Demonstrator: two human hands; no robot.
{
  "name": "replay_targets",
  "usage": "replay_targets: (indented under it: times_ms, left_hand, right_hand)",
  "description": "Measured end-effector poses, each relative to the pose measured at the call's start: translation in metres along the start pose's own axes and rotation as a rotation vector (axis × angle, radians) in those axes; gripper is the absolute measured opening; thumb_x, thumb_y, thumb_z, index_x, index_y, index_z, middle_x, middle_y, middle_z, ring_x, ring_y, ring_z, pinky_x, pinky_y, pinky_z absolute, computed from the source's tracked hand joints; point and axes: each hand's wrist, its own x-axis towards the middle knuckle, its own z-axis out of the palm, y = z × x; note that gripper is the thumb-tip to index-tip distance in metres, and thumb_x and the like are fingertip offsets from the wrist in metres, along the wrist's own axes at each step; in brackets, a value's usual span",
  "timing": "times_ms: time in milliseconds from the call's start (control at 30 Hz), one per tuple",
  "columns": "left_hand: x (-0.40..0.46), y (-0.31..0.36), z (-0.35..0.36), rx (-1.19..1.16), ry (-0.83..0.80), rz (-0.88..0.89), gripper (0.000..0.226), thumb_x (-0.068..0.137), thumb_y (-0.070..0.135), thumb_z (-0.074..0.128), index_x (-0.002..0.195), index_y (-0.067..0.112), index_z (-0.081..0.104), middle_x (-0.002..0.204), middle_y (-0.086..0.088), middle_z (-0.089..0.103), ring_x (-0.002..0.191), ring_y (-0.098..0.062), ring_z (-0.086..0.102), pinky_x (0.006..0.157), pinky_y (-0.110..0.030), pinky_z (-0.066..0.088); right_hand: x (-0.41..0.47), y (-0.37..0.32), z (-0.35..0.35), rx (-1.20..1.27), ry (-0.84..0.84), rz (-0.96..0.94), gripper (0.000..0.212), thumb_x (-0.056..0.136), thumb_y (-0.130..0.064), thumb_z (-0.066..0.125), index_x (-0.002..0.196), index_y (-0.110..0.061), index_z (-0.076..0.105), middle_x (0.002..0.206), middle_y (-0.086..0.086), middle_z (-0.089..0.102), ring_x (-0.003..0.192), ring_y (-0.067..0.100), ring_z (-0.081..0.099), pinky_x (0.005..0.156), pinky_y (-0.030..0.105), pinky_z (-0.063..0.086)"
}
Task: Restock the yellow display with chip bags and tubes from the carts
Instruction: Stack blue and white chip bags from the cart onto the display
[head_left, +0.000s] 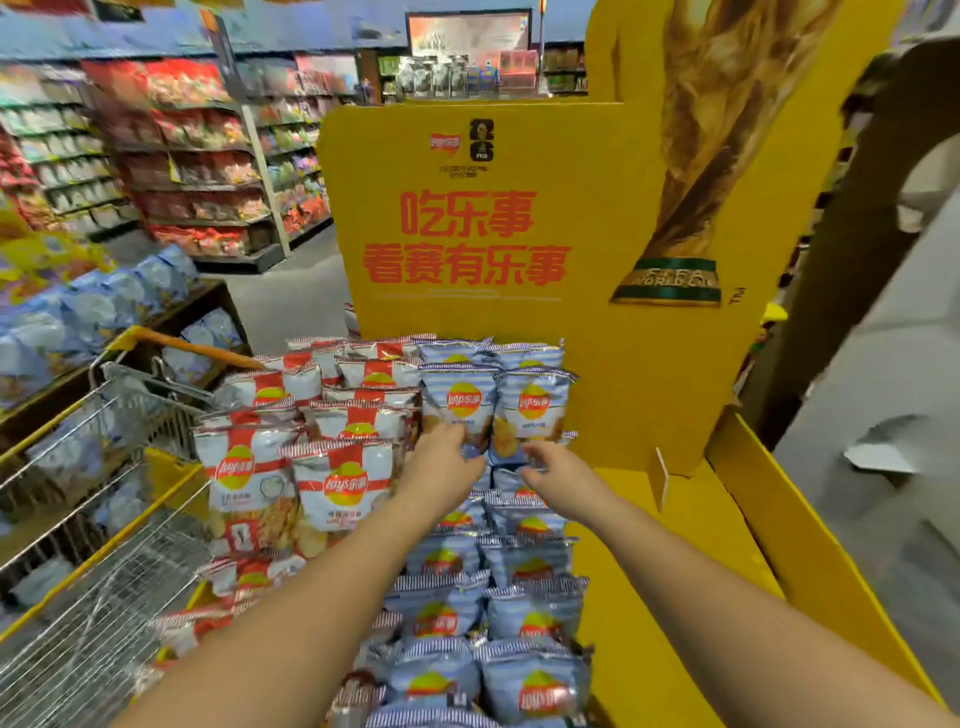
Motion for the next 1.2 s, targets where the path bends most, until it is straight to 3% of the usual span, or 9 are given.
replay_targets:
  times_ms: [133,300,400,533,700,833,967,1100,1200]
  left_hand:
    - [-0.067,0.034,0.007,-0.146,-0.043,0.054,0.035,0.096,0.034,0.055,0.124,0.013,0.055,0.126,-0.004,0.051,0.106,-0.02,0.053,0.088,-0.032,0.043]
    - [-0.147,0.062,0.027,-0.297,-0.05,0.088,0.027,0.093,0.033,0.059,0.109,0.011,0.059,0.111,-0.006,0.06,0.096,-0.025,0.057,0.081,-0.035,0.045]
    - [-0.212,0.072,0.055,-0.361,-0.148,0.137,0.024,0.092,0.03,0.061,0.108,0.012,0.06,0.111,-0.004,0.059,0.089,-0.021,0.055,0.072,-0.027,0.038]
    - [-0.308,0.089,0.094,-0.449,-0.303,0.195,0.019,0.092,0.022,0.063,0.106,0.01,0.062,0.102,-0.005,0.061,0.091,-0.021,0.058,0.063,-0.019,0.039]
    - [-0.405,0.123,0.144,-0.437,-0.585,0.219,0.014,0.087,0.036,0.066,0.088,0.027,0.055,0.097,0.0,0.067,0.089,-0.025,0.065,0.072,-0.036,0.048]
    - [-0.484,0.182,0.175,-0.349,-0.718,0.405,0.014,0.089,0.035,0.063,0.097,0.023,0.06,0.097,0.005,0.064,0.079,-0.015,0.059,0.066,-0.03,0.048]
    - [-0.538,0.225,0.203,-0.347,-0.835,0.496,0.018,0.091,0.036,0.062,0.101,0.021,0.06,0.099,0.005,0.064,0.087,-0.015,0.06,0.072,-0.028,0.045]
    - [-0.623,0.288,0.238,-0.31,-1.017,0.639,0.015,0.092,0.034,0.061,0.101,0.022,0.059,0.091,0.01,0.06,0.083,-0.012,0.057,0.065,-0.025,0.038]
    - [-0.686,0.329,0.268,-0.295,-1.084,0.689,0.014,0.091,0.035,0.062,0.099,0.024,0.06,0.091,0.01,0.063,0.074,-0.009,0.058,0.058,-0.021,0.039]
  right_hand:
    - [-0.088,-0.008,-0.002,0.105,0.071,0.039,0.039,0.098,-0.033,0.054,0.131,-0.013,0.055,0.133,0.002,0.057,0.118,0.019,0.055,0.089,0.026,0.041]
    - [-0.194,0.006,0.01,0.252,0.255,0.169,0.031,0.095,-0.025,0.058,0.124,-0.015,0.06,0.122,0.002,0.063,0.112,0.019,0.059,0.088,0.025,0.042]
    - [-0.275,0.021,0.028,0.282,0.304,0.256,0.031,0.095,-0.023,0.059,0.124,-0.012,0.06,0.121,0.003,0.063,0.113,0.019,0.058,0.092,0.027,0.042]
    - [-0.4,0.045,0.059,0.367,0.368,0.435,0.028,0.096,-0.027,0.058,0.122,-0.017,0.06,0.115,-0.004,0.061,0.106,0.012,0.057,0.077,0.021,0.039]
    - [-0.545,0.062,0.072,0.391,0.39,0.664,0.028,0.097,-0.037,0.054,0.123,-0.027,0.057,0.111,-0.009,0.06,0.105,0.014,0.06,0.079,0.028,0.045]
    - [-0.667,0.083,0.076,0.409,0.591,0.828,0.026,0.096,-0.033,0.058,0.12,-0.025,0.061,0.114,-0.009,0.064,0.107,0.009,0.06,0.088,0.022,0.043]
    - [-0.744,0.092,0.078,0.473,0.683,0.923,0.017,0.096,-0.033,0.056,0.113,-0.032,0.059,0.107,-0.014,0.063,0.092,0.006,0.06,0.066,0.003,0.038]
    - [-0.844,0.118,0.081,0.534,0.815,1.026,0.016,0.095,-0.037,0.057,0.112,-0.036,0.057,0.106,-0.014,0.063,0.094,-0.001,0.059,0.074,0.011,0.042]
    - [-0.915,0.147,0.091,0.6,0.871,1.076,0.012,0.095,-0.034,0.059,0.106,-0.036,0.06,0.103,-0.012,0.065,0.094,0.003,0.061,0.083,0.021,0.048]
